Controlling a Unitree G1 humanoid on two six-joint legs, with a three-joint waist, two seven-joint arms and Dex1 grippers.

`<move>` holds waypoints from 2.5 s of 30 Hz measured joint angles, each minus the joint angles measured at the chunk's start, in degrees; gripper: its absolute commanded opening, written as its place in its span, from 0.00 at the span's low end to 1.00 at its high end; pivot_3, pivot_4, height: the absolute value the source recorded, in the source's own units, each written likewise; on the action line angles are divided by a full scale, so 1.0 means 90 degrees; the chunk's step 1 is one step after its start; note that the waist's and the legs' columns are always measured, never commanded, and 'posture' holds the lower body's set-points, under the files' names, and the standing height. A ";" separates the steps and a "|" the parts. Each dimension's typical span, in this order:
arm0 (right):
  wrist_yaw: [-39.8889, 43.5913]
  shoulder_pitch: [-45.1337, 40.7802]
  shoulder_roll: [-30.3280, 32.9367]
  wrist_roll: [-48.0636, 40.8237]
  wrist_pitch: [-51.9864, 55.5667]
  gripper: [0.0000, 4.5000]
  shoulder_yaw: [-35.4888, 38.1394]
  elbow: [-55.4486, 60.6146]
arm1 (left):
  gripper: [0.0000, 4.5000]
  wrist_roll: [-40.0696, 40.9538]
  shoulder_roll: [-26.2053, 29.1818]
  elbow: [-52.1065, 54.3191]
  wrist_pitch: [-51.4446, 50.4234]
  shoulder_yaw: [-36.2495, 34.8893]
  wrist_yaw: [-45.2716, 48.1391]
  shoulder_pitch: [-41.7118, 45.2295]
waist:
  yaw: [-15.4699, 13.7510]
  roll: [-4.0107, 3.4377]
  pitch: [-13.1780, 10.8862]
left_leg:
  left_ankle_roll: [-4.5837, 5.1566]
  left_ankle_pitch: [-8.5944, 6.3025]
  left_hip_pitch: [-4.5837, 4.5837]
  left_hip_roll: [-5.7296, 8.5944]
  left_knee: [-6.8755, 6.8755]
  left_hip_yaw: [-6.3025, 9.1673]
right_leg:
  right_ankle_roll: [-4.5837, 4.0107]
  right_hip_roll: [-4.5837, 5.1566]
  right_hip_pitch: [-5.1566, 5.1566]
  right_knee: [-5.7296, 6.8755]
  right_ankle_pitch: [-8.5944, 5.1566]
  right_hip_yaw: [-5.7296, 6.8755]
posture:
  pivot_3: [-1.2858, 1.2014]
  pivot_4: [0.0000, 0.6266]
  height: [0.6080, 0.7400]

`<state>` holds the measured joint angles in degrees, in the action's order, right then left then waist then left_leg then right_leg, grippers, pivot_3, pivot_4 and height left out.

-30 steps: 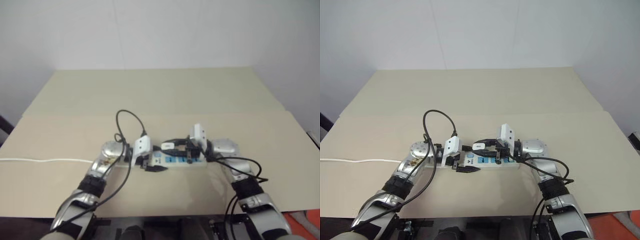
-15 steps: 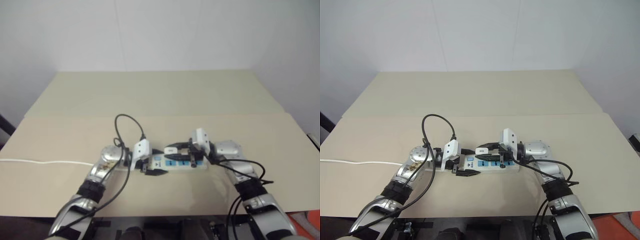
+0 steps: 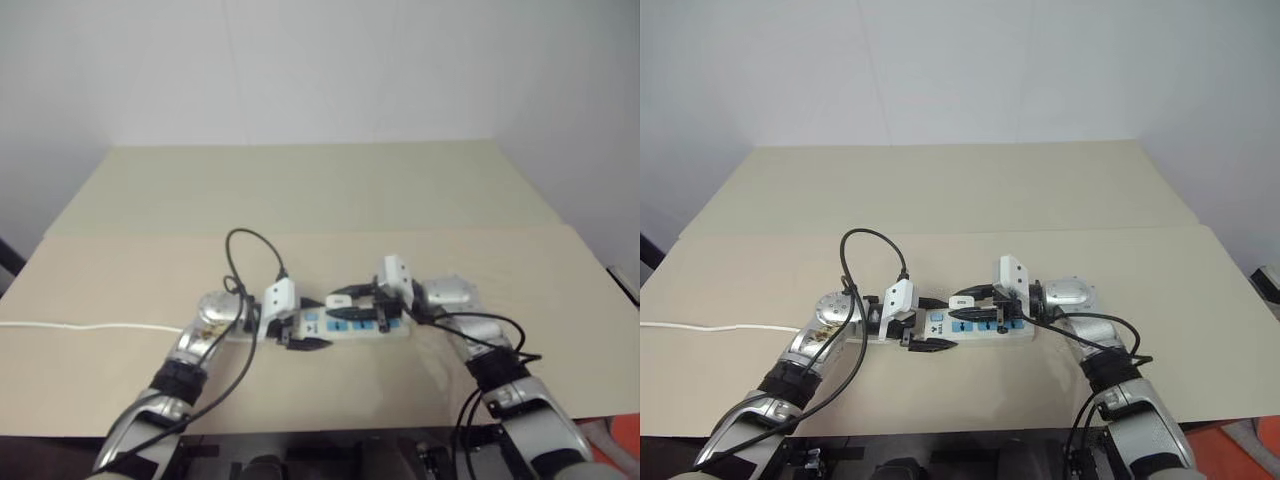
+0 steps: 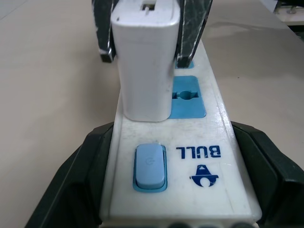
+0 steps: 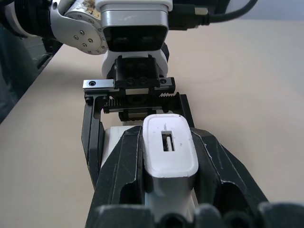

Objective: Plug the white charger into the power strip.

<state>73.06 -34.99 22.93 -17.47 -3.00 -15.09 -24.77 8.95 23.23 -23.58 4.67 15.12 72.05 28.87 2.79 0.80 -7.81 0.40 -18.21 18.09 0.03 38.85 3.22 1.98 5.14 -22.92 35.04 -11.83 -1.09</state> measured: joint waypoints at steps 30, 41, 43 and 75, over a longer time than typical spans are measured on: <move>0.0275 -0.0168 -0.0273 0.0013 -0.0454 0.25 0.0009 -0.0533 | 0.73 0.0125 0.0229 0.0322 -0.0030 -0.0060 -0.0104 -0.0273 | 0.0093 0.0010 0.0011 | 0.0010 -0.0007 -0.0014 -0.0022 -0.0022 -0.0002 | -0.0019 -0.0021 -0.0008 0.0001 -0.0008 -0.0007 | 0.52 0.24 1.00; 0.0487 -0.0239 -0.0388 0.0020 -0.0356 0.25 -0.0008 -0.0571 | 0.73 0.0260 0.0418 0.0550 -0.0030 -0.0048 -0.0091 -0.0442 | 0.0084 0.0010 0.0010 | 0.0010 -0.0006 -0.0002 -0.0024 -0.0031 -0.0001 | -0.0022 -0.0021 -0.0021 0.0000 -0.0010 -0.0006 | 0.52 0.24 1.00; 0.0486 -0.0240 -0.0395 0.0020 -0.0347 0.25 -0.0006 -0.0570 | 0.73 0.0266 0.0427 0.0559 -0.0042 -0.0045 -0.0090 -0.0443 | 0.0086 0.0010 0.0010 | 0.0010 -0.0006 -0.0002 -0.0024 -0.0031 -0.0001 | -0.0022 -0.0021 -0.0022 0.0000 -0.0010 -0.0006 | 0.52 0.24 1.00; 0.0595 0.0375 0.0913 0.0059 0.0535 1.00 0.0616 0.0605 | 0.73 0.0274 0.0338 0.0137 0.0061 0.0024 0.0187 -0.0089 | -0.0074 0.0006 -0.0024 | 0.0010 -0.0006 0.0022 -0.0015 -0.0029 -0.0001 | -0.0021 -0.0012 -0.0032 -0.0008 -0.0011 0.0001 | 0.52 0.24 1.00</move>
<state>78.41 -31.62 31.15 -16.94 1.81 -9.55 -19.32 11.42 26.27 -22.35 5.22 15.33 73.73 28.07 2.12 0.85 -8.03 0.49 -18.26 18.29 -0.11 38.60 3.21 1.79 5.03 -23.20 34.97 -11.93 -1.08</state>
